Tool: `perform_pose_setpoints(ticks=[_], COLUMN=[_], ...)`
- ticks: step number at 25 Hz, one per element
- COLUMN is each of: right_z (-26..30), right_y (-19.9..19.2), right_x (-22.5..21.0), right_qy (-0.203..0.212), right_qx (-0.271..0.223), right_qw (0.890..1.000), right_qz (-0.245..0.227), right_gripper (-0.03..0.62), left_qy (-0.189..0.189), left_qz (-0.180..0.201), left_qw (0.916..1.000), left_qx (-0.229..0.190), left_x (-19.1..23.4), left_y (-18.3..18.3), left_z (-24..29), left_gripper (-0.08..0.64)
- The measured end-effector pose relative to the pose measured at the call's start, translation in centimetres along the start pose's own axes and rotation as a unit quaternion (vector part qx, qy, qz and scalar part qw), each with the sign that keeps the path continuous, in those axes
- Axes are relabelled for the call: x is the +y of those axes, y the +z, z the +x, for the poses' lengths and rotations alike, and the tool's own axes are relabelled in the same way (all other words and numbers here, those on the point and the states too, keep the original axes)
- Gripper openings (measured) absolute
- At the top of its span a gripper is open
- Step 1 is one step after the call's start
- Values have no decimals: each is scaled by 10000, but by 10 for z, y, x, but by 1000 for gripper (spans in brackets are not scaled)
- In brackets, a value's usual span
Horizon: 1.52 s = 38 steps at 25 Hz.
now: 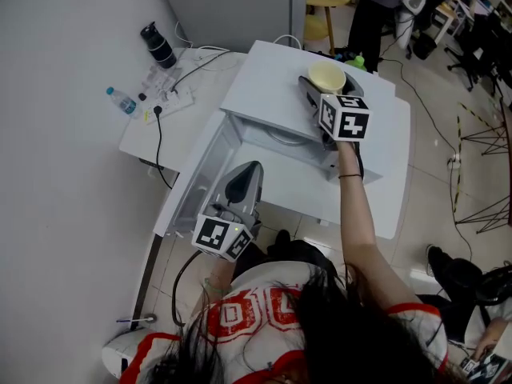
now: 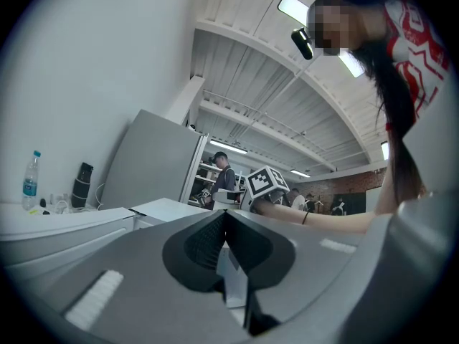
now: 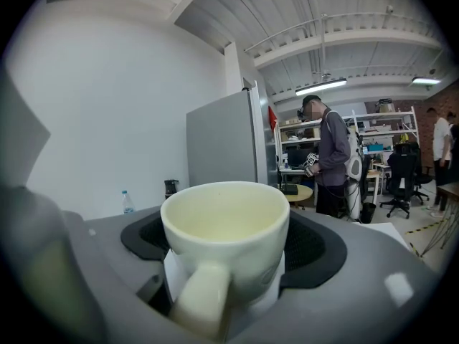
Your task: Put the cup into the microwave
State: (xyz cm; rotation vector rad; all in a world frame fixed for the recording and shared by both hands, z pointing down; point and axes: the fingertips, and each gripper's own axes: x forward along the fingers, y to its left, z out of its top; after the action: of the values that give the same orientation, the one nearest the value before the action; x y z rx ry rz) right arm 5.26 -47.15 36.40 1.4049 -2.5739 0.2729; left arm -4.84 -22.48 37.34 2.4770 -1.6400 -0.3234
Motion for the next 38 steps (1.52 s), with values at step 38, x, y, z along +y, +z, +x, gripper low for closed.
perform_pose_setpoints(ticks=[38], right_z=[-171], right_y=[-51], right_x=[139], right_qy=[-489], right_qx=[-460], right_qw=[9973], right_qz=[300], right_gripper=[451], left_qy=[-1237], left_qz=[-90], left_qw=[9912], left_qx=[469], left_x=[-18], left_y=[-16], left_z=[-110], left_gripper=[-2])
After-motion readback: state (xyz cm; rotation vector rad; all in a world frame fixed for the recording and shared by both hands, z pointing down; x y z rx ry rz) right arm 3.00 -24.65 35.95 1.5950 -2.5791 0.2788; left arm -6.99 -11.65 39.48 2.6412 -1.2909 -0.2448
